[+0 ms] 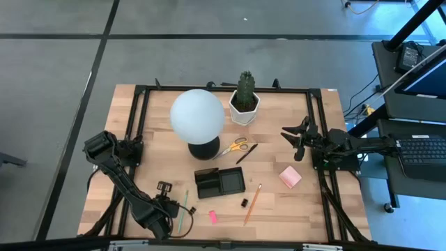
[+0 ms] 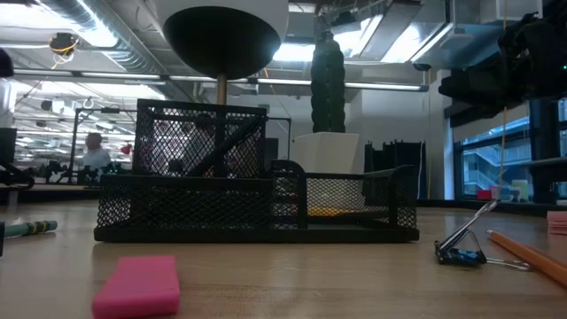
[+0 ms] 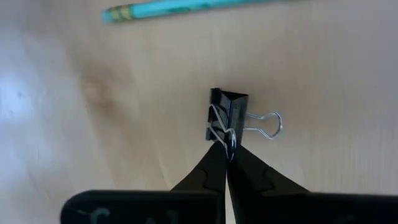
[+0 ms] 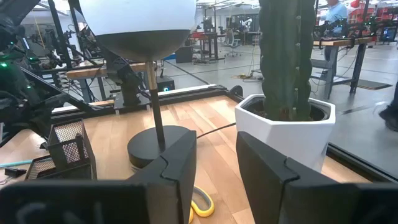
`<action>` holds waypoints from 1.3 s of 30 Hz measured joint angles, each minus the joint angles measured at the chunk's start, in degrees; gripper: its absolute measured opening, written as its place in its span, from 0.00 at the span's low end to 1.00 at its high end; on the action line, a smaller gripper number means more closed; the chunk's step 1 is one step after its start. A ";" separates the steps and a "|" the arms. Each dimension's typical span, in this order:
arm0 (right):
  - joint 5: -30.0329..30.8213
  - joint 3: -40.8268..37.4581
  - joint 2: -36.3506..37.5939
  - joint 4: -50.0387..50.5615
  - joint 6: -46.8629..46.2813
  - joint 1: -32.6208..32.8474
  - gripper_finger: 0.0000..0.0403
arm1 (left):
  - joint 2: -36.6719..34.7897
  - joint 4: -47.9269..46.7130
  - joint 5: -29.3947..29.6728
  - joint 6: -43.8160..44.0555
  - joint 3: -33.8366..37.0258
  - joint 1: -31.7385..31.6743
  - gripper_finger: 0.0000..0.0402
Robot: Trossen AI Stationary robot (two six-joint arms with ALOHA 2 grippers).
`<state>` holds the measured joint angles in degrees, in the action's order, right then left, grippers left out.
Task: Pick and place office supplies into organizer
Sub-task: Put the bottom left black binder clip into the desk organizer
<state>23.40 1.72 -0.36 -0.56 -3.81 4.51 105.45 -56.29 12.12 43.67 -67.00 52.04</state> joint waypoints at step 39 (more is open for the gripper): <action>0.01 0.02 0.01 0.01 -0.20 0.02 0.29 | -3.45 21.62 14.39 -1.59 0.00 -15.40 0.00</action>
<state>23.41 1.74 -0.35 -0.55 -4.01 4.54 102.00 -34.67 26.51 42.09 -67.00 36.64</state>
